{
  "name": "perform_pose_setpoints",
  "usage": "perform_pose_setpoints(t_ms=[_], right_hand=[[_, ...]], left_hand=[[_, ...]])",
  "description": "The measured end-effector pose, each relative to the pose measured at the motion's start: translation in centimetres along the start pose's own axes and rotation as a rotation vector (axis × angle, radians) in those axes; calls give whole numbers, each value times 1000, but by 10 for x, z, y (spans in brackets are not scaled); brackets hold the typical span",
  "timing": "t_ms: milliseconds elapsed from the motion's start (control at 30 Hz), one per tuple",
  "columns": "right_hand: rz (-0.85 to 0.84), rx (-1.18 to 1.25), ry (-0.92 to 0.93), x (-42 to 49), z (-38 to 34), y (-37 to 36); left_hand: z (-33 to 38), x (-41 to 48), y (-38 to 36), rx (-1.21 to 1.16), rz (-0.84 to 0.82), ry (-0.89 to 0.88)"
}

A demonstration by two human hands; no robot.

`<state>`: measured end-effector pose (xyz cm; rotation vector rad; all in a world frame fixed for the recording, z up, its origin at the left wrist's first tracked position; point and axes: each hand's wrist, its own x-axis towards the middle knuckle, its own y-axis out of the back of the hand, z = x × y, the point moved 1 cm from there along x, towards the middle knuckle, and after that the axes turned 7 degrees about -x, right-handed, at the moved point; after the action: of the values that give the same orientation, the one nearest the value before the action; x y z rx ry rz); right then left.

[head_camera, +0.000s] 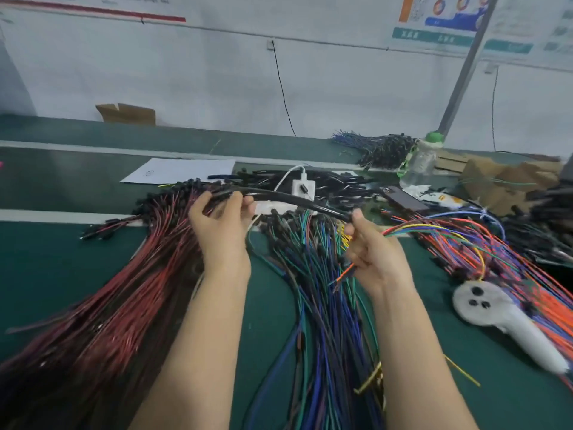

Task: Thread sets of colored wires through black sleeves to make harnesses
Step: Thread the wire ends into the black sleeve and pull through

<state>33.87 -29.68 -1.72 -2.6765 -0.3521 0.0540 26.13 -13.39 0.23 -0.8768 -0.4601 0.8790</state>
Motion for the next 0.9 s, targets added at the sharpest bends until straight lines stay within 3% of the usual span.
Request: perform_pose_setpoints(t_ms=[133, 300, 533, 600, 667, 767, 900], right_hand=[[-15, -48, -54, -13, 16, 4], [-3, -58, -121, -15, 35, 12], [-72, -62, -169, -14, 44, 4], [-79, -101, -170, -15, 44, 4], [-28, -117, -163, -15, 42, 4], [68, 195, -53, -13, 30, 11], [129, 697, 132, -16, 14, 33]], left_hand=[[-27, -19, 19, -147, -10, 170], [-49, -16, 39, -105, -35, 170], [-77, -34, 30, 403, -556, 299], [-81, -40, 29, 453, -605, 299], [-79, -39, 28, 377, -502, 346], [-79, -39, 31, 240, -363, 456], [-81, -48, 30, 217, -395, 587]])
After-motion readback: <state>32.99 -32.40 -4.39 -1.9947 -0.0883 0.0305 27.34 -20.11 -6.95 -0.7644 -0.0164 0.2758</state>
